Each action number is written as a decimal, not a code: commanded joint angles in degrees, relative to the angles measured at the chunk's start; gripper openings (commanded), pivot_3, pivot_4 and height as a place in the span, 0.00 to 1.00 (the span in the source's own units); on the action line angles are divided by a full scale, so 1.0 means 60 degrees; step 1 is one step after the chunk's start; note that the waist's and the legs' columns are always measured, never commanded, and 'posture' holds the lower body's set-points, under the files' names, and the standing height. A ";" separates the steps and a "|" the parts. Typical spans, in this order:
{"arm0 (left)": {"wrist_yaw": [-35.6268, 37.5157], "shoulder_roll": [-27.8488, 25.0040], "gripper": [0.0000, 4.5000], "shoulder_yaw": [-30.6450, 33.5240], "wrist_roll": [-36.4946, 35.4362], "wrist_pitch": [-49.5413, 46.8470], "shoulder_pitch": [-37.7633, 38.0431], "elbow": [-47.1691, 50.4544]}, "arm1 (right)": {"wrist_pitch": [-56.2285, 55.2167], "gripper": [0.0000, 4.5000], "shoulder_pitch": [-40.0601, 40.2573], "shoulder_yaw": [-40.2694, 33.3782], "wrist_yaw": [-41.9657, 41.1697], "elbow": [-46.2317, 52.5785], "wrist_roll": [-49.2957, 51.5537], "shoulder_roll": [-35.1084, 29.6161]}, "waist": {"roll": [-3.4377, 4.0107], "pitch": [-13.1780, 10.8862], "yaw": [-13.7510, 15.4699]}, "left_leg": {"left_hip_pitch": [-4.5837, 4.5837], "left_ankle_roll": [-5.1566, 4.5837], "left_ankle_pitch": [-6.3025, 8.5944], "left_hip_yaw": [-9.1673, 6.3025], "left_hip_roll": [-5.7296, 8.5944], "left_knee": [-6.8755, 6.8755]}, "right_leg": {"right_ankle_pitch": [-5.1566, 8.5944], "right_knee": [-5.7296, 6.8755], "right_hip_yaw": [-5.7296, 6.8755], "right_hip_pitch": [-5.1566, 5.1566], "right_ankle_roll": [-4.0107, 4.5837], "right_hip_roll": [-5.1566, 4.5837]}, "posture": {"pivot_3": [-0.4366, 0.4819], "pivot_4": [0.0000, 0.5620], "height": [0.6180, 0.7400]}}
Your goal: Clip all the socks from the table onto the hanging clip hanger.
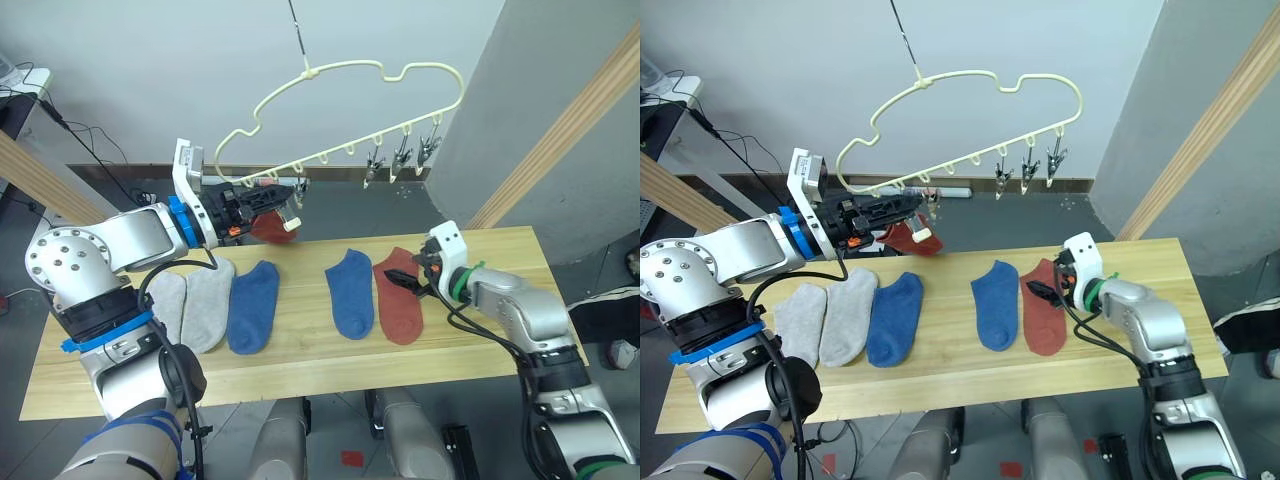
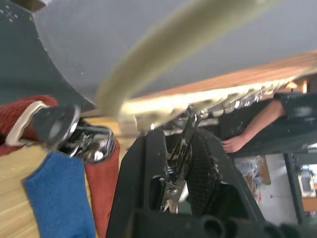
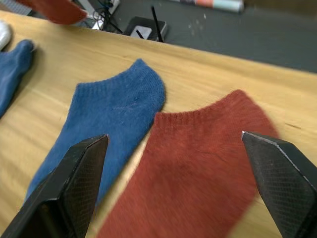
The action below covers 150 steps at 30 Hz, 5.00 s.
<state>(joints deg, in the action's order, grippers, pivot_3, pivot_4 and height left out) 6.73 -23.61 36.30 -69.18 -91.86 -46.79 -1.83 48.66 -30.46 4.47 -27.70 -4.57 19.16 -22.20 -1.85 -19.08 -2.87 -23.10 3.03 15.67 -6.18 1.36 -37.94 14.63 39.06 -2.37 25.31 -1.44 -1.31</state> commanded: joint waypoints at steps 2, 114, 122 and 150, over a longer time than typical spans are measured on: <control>-0.0220 -0.0080 0.11 0.0086 -0.0396 -0.0106 0.0054 0.0097 | -0.0431 1.00 -0.0132 0.0191 0.0364 -0.0577 -0.0774 -0.0087 | 0.0000 0.0000 0.0017 | -0.0003 0.0000 0.0001 0.0000 0.0003 0.0002 | 0.0000 -0.0010 0.0001 -0.0001 0.0000 -0.0001 | 0.46 0.63 1.00; -0.2511 -0.2960 0.11 -0.3943 -0.6260 0.4491 0.1906 0.0331 | 0.1867 0.01 -0.1548 0.0110 -0.2988 0.1610 0.4049 0.1652 | 0.0006 -0.0006 0.0075 | -0.0010 -0.0039 0.0023 -0.0019 0.0004 0.0017 | 0.0000 -0.0022 -0.0001 0.0009 -0.0002 -0.0008 | 0.49 0.64 1.00; -0.2273 -0.2987 0.11 -0.3935 -0.5982 0.4474 0.1904 0.0414 | 0.1758 0.01 -0.1565 0.0181 -0.2930 0.1579 0.3949 0.1694 | 0.0006 -0.0006 0.0075 | -0.0012 -0.0038 0.0023 -0.0021 0.0004 0.0018 | 0.0000 -0.0025 -0.0001 0.0009 -0.0002 -0.0008 | 0.49 0.64 1.00; -0.1697 -0.3050 0.72 -0.3885 -0.5719 0.4484 0.1974 0.0653 | 0.1480 0.00 -0.1770 0.0214 -0.2870 0.1267 0.3734 0.1778 | 0.0006 -0.0006 0.0084 | -0.0053 -0.0030 0.0018 -0.0038 0.0004 0.0016 | 0.0000 -0.0031 -0.0003 0.0041 -0.0001 -0.0008 | 0.49 0.63 1.00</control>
<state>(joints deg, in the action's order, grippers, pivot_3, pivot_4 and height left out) -4.29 -41.19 12.76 -103.09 -64.80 -34.81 0.33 58.51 -40.77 5.77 -44.68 2.00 41.37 -11.79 -1.81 -19.11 -2.36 -23.42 2.85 15.78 -6.40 1.39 -37.84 14.63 38.87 -2.39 25.57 -1.45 -1.36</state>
